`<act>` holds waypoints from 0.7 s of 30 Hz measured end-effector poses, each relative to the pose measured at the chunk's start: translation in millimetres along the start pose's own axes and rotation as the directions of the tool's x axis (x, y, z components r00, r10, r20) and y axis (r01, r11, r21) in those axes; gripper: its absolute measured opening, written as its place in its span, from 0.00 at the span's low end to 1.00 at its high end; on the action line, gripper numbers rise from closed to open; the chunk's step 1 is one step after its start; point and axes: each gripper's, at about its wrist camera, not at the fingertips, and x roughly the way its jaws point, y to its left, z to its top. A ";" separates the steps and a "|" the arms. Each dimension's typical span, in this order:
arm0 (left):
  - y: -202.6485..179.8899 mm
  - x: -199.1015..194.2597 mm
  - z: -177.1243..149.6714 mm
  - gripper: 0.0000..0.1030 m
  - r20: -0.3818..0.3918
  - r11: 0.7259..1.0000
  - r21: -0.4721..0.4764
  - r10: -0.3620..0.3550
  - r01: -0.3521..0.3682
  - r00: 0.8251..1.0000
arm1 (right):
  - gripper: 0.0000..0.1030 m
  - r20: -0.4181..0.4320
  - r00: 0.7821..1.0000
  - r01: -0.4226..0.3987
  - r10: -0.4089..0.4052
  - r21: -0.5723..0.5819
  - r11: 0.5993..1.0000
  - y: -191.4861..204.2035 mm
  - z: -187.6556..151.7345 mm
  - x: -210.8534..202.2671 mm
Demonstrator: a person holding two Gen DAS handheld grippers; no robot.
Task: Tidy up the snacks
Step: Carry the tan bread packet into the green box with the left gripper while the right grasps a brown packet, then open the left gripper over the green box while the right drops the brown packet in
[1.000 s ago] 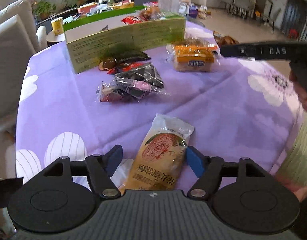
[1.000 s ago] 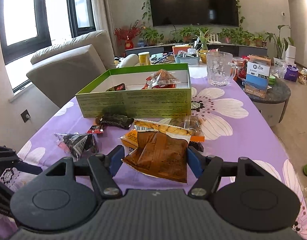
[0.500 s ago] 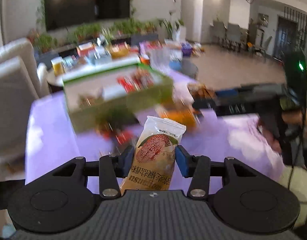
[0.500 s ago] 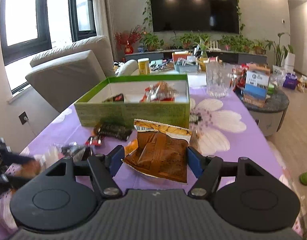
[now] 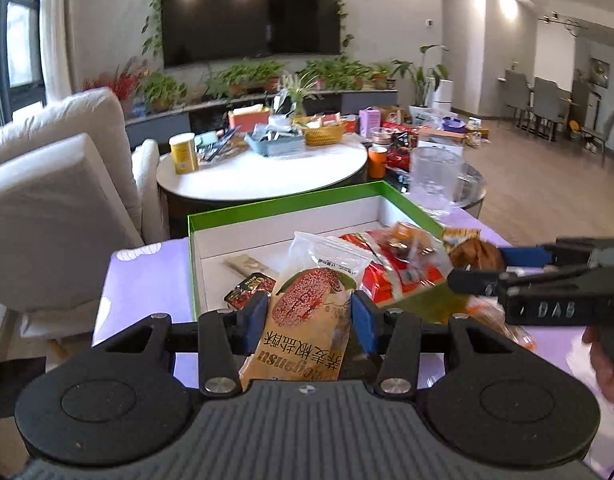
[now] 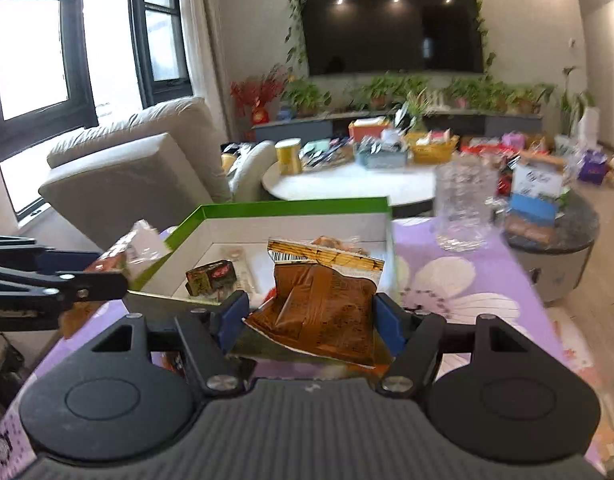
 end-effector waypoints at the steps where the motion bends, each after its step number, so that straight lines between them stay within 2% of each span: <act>1: 2.9 6.5 1.2 0.42 -0.006 1.000 -0.011 -0.003 0.003 1.000 | 0.71 -0.012 1.000 0.001 -0.001 -0.003 1.000 -0.5 0.7 7.7; 11: 19.1 70.1 11.9 0.42 -0.051 0.999 -0.042 0.026 -0.029 0.998 | 0.71 -0.068 0.997 0.033 -0.031 0.026 0.999 -18.7 18.2 74.4; 15: 23.9 92.9 15.9 0.41 -0.054 0.997 -0.045 0.052 -0.055 0.997 | 0.70 -0.050 0.997 0.055 -0.057 -0.040 0.998 -14.5 22.7 95.3; 21: 28.0 115.6 20.4 0.43 -0.061 0.993 -0.032 0.111 -0.113 0.992 | 0.70 -0.064 0.998 0.029 -0.029 0.004 1.000 -25.1 38.8 118.8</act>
